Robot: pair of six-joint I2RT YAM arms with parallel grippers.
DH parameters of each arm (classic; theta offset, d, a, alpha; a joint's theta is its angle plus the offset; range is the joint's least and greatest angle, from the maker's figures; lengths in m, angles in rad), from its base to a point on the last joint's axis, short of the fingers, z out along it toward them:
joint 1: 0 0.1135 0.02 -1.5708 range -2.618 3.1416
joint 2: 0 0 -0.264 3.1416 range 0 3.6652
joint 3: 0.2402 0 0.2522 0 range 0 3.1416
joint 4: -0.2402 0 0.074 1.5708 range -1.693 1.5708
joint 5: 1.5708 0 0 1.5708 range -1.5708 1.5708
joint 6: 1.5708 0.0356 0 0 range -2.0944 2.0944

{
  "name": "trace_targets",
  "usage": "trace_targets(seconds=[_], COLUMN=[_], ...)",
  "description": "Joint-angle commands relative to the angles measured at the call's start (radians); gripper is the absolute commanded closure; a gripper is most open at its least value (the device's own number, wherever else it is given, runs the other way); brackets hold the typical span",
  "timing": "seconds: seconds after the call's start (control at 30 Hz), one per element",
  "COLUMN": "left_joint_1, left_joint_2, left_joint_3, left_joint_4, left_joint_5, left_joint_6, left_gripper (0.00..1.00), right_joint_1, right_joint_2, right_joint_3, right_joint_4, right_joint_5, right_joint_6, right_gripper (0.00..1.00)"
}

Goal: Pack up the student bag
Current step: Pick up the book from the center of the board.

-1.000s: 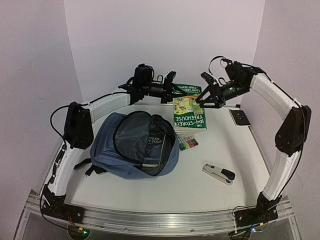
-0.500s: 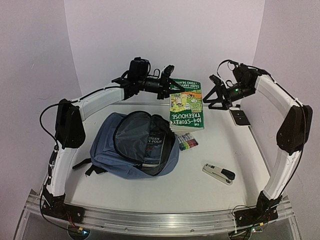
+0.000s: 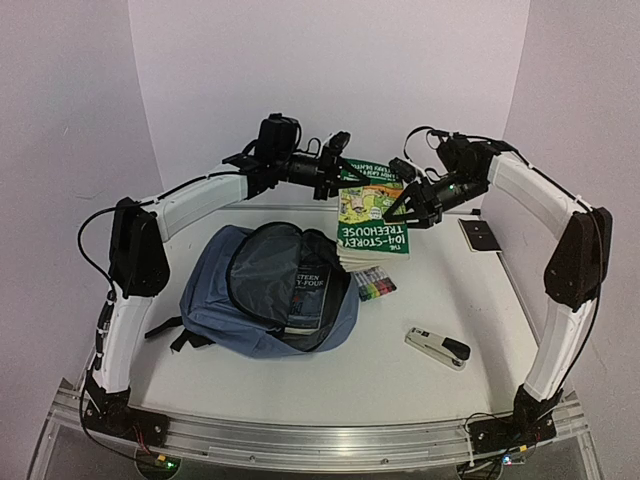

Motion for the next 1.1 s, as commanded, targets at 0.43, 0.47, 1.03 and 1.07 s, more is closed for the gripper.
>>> trace_targets(seconds=[0.43,0.47,1.03,1.07], left_joint_1=[-0.017,-0.025,-0.281,-0.282], left_joint_2=[-0.357,-0.36,0.043,0.063], left_joint_3=[-0.158,-0.168,0.111,0.125], left_joint_4=[-0.679,-0.759,-1.441,-1.462], left_joint_5=[-0.859,-0.931,-1.58,-1.586], left_joint_6=[0.358,0.36,0.153,0.145], left_gripper=[0.0,0.0,0.05,0.06], right_joint_1=[-0.042,-0.042,-0.02,-0.02], right_joint_2=[-0.13,-0.143,-0.267,-0.271], right_joint_3=[-0.189,-0.21,-0.486,-0.492], right_joint_4=[0.087,0.117,0.662,0.669], right_joint_5=[-0.03,-0.021,0.13,0.13], right_joint_6=[0.109,0.13,0.636,0.643], right_gripper=[1.0,1.0,1.0,1.0])
